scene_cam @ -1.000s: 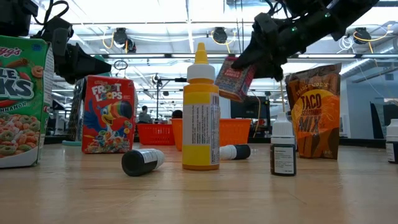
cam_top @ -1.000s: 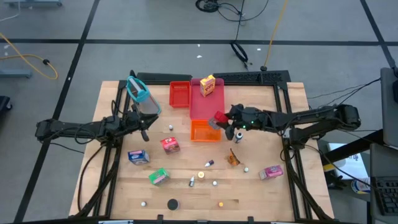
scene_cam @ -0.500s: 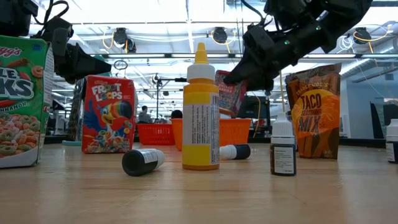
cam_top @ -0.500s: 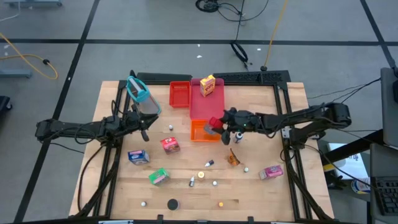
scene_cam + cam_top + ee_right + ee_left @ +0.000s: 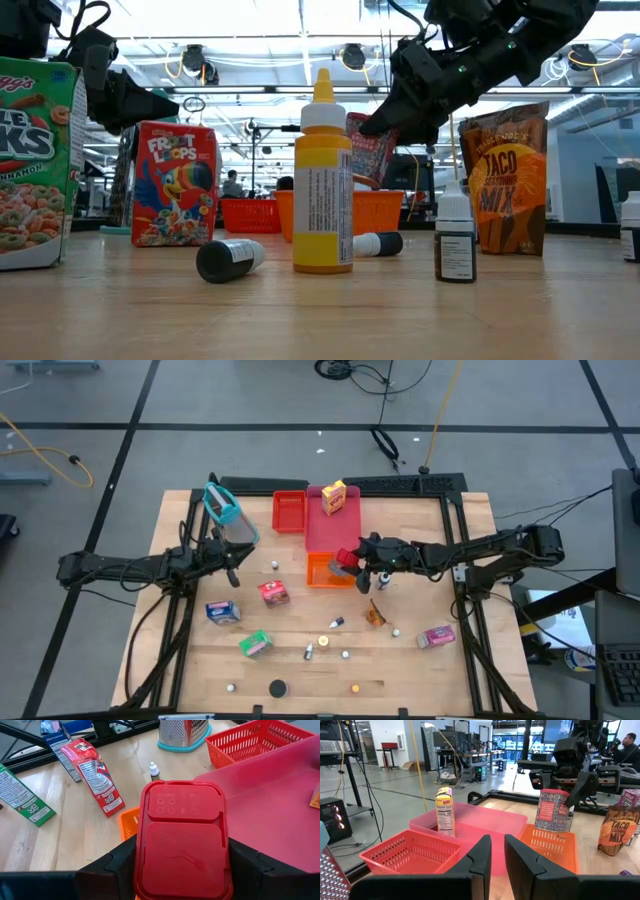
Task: Pick & Place Kitchen Items
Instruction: Put the red spice can into the orange bin
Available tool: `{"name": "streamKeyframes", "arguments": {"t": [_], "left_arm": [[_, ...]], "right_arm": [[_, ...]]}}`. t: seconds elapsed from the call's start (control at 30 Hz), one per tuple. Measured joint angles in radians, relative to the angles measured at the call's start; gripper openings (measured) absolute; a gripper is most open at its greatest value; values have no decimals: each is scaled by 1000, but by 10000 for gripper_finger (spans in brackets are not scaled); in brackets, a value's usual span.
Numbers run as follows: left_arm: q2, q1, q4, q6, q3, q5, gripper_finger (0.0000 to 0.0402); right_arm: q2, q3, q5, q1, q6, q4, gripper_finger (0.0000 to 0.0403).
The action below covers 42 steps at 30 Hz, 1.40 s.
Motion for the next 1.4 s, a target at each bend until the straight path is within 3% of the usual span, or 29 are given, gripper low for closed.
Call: {"name": "streamKeyframes", "arguments": {"t": [0.33,0.5,0.9,1.23,1.4], "left_arm": [[0,0,0,2,0,0,51],[0,0,-7,14,0,0,51],[0,0,-21,17,0,-8,51],[0,0,-21,16,0,-8,51],[0,0,-21,15,0,-8,51]], "right_arm": [[106,30,-19,-18,-14,47,211],[134,70,-24,-34,-34,-14,211],[134,151,-57,-52,-128,-191,211],[134,151,-53,-55,-161,-214,213],[134,151,-51,-56,-180,-214,232]]}}
